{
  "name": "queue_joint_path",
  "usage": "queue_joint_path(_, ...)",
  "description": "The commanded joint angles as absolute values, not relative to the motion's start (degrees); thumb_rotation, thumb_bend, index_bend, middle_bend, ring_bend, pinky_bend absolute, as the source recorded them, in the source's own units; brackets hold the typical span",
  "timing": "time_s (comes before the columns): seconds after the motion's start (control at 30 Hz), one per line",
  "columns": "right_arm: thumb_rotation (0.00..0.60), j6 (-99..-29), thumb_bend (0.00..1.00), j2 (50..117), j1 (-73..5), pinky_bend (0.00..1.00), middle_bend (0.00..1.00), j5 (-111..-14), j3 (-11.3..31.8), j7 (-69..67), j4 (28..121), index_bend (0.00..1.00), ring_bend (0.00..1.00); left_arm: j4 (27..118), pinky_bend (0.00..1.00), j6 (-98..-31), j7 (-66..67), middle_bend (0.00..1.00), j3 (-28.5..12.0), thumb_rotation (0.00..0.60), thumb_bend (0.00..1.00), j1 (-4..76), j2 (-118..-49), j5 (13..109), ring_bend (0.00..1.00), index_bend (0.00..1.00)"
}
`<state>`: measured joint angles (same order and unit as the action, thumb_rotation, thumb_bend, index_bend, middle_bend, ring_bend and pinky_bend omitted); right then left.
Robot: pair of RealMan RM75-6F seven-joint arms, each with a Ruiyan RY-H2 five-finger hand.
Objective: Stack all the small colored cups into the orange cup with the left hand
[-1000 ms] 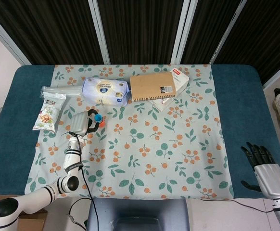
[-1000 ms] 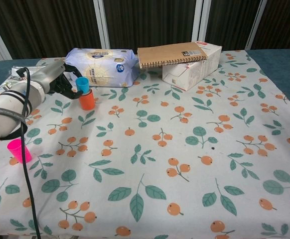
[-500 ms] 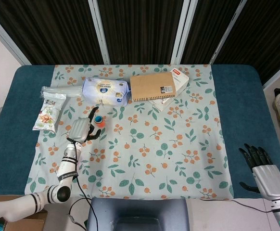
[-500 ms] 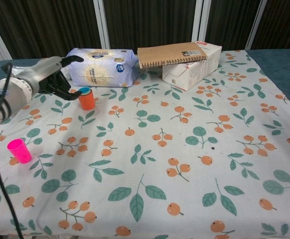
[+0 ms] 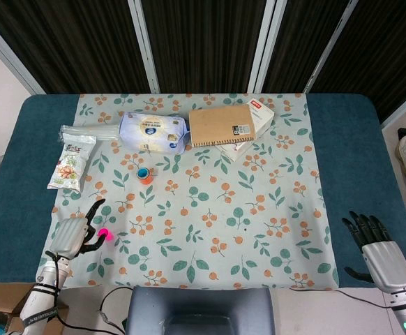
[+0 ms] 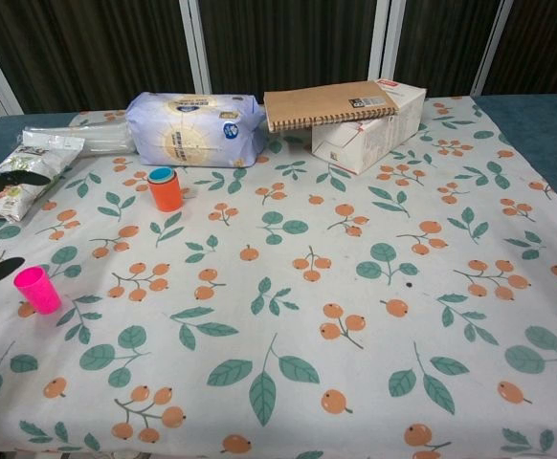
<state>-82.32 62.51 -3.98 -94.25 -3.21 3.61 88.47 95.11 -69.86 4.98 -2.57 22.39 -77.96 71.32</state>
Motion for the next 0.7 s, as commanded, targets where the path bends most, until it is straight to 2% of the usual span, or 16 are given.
queue_joint_path(0.03,0.600,-82.1,0.21,62.5,-4.1,0.00,0.00,-94.3,-3.3,3.6,88.4,0.00,0.00,93.4,1.00,-69.3,4.5,1.00,-1.9,0.600,0.37,21.8,-79.3,71.6,1.00,0.12)
queue_joint_path(0.13,0.600,-82.2,0.21,62.4,-4.1,0.00,0.00,-94.4,-3.3,3.4,88.4,0.00,0.00,91.6,1.00,-68.3,4.2,1.00,-1.9,0.600,0.36,21.8,-80.8,71.1,1.00,0.14)
queue_joint_path(0.33,0.600,-82.5,0.21,62.3,-4.0,0.00,0.00,-94.3,-3.3,3.2,88.3,0.00,0.00,88.6,1.00,-66.5,3.0,1.00,-1.7,0.600,0.37,21.4,-83.0,70.5,1.00,0.25)
queue_joint_path(0.7,0.600,-82.1,0.21,62.5,-4.1,0.00,0.00,-94.1,-3.3,3.7,88.4,0.00,0.00,85.8,1.00,-65.4,1.2,1.00,-2.5,0.600,0.37,20.9,-84.2,70.7,1.00,0.33)
